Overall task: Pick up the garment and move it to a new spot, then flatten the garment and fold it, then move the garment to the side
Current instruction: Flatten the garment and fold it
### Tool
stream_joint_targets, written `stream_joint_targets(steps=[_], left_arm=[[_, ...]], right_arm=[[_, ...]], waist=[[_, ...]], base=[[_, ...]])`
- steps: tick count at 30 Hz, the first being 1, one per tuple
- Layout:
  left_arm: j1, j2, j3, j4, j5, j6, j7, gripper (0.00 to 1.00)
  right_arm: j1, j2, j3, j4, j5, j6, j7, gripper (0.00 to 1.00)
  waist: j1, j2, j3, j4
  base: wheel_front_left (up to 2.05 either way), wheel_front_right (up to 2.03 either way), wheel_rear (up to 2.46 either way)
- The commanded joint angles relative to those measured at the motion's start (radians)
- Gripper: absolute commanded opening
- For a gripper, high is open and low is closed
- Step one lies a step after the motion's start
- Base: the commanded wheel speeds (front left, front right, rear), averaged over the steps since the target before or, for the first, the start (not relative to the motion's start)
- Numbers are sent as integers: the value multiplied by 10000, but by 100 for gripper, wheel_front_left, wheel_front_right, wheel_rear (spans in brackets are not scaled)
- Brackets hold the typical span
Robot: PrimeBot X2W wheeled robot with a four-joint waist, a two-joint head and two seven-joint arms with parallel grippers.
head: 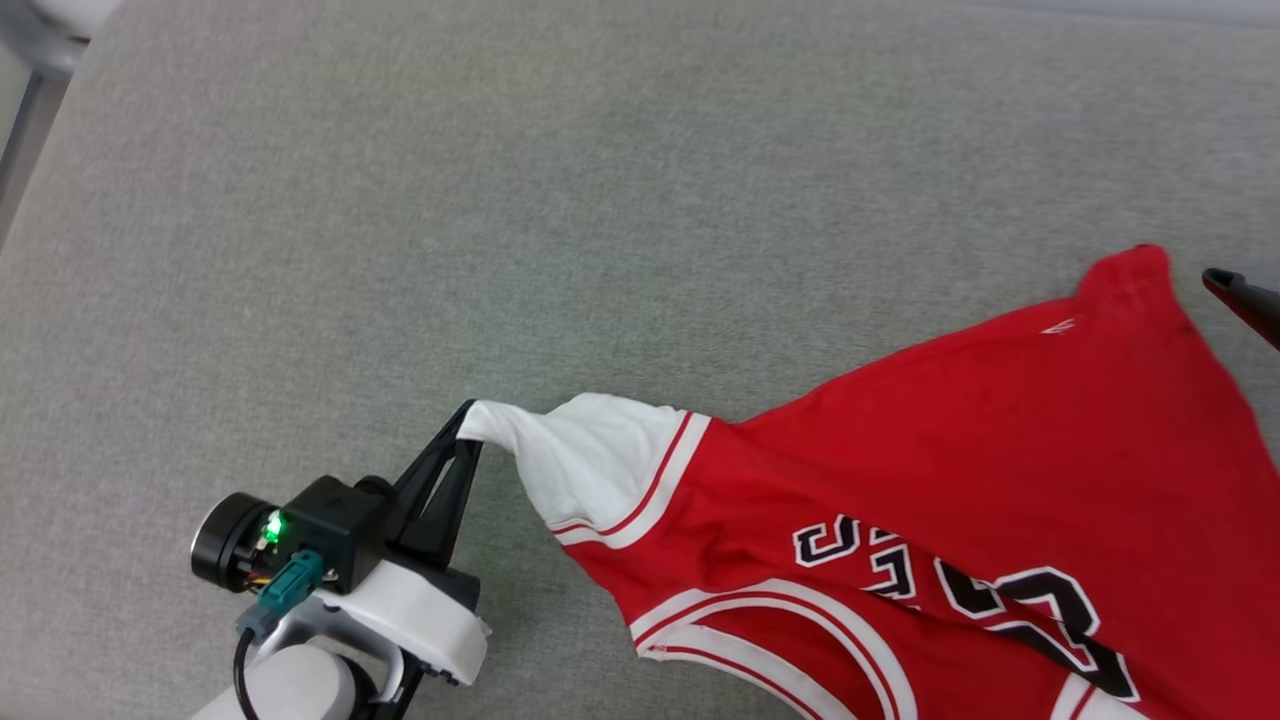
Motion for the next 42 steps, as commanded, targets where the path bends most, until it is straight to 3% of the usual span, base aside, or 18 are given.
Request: stream_joint_targets(steps=[1, 10, 11, 13, 14, 15, 22, 32, 42], left_arm=[[-214, -129, -8, 58, 96, -60, -68, 0], [-657, -413, -57, 213, 252, -201, -130, 0], [-763, -492, -87, 295, 270, -267, -147, 0], [-814, -523, -84, 360, 269, -269, -157, 0], [-842, -534, -72, 385, 269, -277, -164, 0], [-867, -542, -53, 412, 263, -286, -173, 0], [-844, -411, 155, 721, 154, -389, -220, 0], [-1100, 24, 846, 432, 204, -300, -259, 0], [-3126, 575, 1534, -12, 522, -544, 183, 0]], right_arm=[[-371, 173, 220, 410, -204, -8, -31, 100], [-1133, 646, 1205, 2360, -717, -9, -500, 100], [-1010, 943, 1570, 3119, -599, -6, -600, 100], [-884, 1017, 1959, 3373, -474, -3, -731, 100], [-926, 1005, 2080, 3421, -451, 6, -917, 44], [-1032, 957, 2192, 3449, -437, 6, -1127, 0], [-2144, 640, 2331, 3384, 46, -11, -2926, 0], [-1823, 399, 2845, 2752, 531, -11, -5660, 0], [-1827, 617, 1839, 1525, 230, -11, -7045, 0]], waist=[[-1, 0, 321, 289], [-1, 0, 854, 533], [-1, 0, 954, 558], [-1, 0, 988, 537], [-1, 0, 1002, 514], [-1, 0, 1008, 482], [-1, 0, 585, 79], [-1, 0, -732, -619], [-1, 0, -1097, -1194]], base=[[0, 0, 0], [0, 0, 0], [0, 0, 0], [0, 0, 0], [0, 0, 0], [0, 0, 0], [0, 0, 0], [0, 0, 0], [0, 0, 0]])
